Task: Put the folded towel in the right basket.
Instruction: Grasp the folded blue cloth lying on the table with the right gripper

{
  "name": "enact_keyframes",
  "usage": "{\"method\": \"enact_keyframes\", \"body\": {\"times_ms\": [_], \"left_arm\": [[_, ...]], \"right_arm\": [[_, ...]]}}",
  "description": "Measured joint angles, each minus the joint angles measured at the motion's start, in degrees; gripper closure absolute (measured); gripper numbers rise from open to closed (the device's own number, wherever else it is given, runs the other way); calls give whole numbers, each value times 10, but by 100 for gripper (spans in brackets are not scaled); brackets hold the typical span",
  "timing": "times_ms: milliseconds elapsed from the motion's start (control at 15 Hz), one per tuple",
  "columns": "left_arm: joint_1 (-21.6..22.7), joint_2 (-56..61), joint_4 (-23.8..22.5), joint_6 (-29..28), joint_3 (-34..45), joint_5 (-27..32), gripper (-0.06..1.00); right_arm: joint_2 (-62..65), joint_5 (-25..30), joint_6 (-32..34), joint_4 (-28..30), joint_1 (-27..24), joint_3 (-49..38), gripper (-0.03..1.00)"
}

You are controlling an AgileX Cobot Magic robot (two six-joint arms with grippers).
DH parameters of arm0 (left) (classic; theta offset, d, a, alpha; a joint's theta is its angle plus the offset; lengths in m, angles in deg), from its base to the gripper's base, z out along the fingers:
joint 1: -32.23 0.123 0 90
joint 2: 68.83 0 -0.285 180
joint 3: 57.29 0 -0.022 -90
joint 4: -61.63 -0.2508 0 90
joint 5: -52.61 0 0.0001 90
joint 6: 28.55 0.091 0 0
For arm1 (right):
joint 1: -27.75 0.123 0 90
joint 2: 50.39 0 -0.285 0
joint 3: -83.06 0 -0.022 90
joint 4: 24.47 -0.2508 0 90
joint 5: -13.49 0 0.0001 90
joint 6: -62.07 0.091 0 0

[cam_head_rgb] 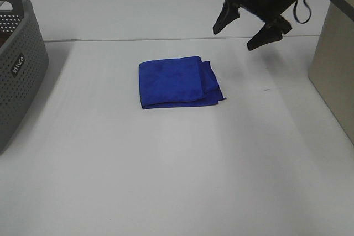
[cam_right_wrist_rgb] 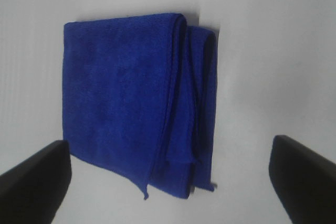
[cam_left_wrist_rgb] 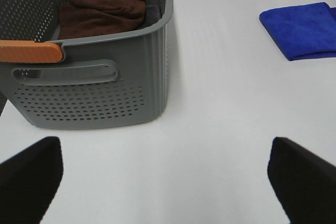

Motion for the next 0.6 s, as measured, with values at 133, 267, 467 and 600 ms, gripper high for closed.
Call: {"method": "enact_keyframes", "body": {"times_ms": [133,267,467,600], "left_arm": [[0,0,0,0,0,0,-4],[0,0,0,0,0,0,-4],[0,0,0,0,0,0,-4],[0,0,0,0,0,0,-4]], "right_arm": [[-58,3,9,-1,2,52,0],[-81,6,9,-1,2,61,0],[-87,7,11,-2,2,62,0],[-107,13,23,-1,9,67,0]]}}
